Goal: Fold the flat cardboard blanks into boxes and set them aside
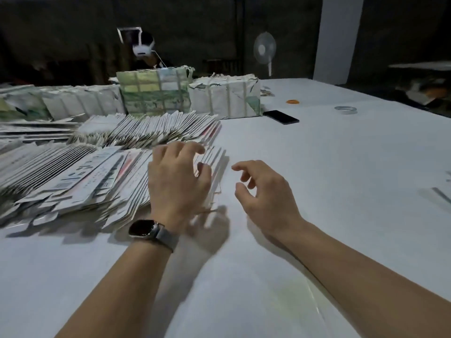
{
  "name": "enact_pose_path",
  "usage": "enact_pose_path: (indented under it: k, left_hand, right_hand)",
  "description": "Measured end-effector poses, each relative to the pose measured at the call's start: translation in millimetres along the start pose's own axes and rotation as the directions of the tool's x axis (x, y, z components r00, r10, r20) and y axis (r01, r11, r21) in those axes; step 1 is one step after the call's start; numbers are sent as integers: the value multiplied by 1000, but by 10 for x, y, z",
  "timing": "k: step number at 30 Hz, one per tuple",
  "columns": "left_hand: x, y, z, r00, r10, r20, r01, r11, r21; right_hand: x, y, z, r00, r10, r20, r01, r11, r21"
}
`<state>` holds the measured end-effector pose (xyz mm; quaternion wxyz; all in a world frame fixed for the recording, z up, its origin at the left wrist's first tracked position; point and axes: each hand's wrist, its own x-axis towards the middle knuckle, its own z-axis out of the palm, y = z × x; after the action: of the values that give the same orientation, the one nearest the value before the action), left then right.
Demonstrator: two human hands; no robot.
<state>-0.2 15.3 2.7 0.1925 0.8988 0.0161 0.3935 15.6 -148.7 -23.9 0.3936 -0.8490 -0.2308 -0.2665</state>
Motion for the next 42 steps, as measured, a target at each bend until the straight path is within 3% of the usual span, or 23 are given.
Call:
enact_pose_path:
  k: [2, 5, 11, 17, 27, 32, 38, 42]
  left_hand:
    - [33, -193, -22, 956, -194, 219, 119, 941, 316]
    - [69, -355, -62, 807, -433, 401, 209, 845, 493]
    - [-21, -284, 16, 708, -406, 577, 59, 849, 524]
    - [-18, -177, -28, 701, -350, 622, -31, 856, 516]
    - [-135, 60, 18, 743, -219, 632, -154, 864, 480]
    - [-210, 226, 63, 766, -85, 637, -252, 871, 421]
    - [-247, 305, 36, 810, -24, 586, -296, 846, 444]
    - [-185, 281, -41, 903, 37, 427, -244, 864, 440]
  right_hand:
    - [-12, 32, 17, 999, 15, 38, -15, 1000, 5]
    - [-42, 32, 36, 996, 11, 90, -12, 1000, 14]
    - [-46, 51, 62, 989, 38, 141, -40, 999, 15]
    - [-40, 71, 73, 989, 54, 135, -58, 998, 23]
    - [-32, 65, 81, 992, 60, 113, -63, 998, 22]
    - [-35, 51, 77, 994, 75, 79, -79, 995, 53]
    - [-35, 35, 60, 995, 93, 38, -97, 991, 93]
    - [-23, 27, 47, 992, 124, -1, -123, 983, 138]
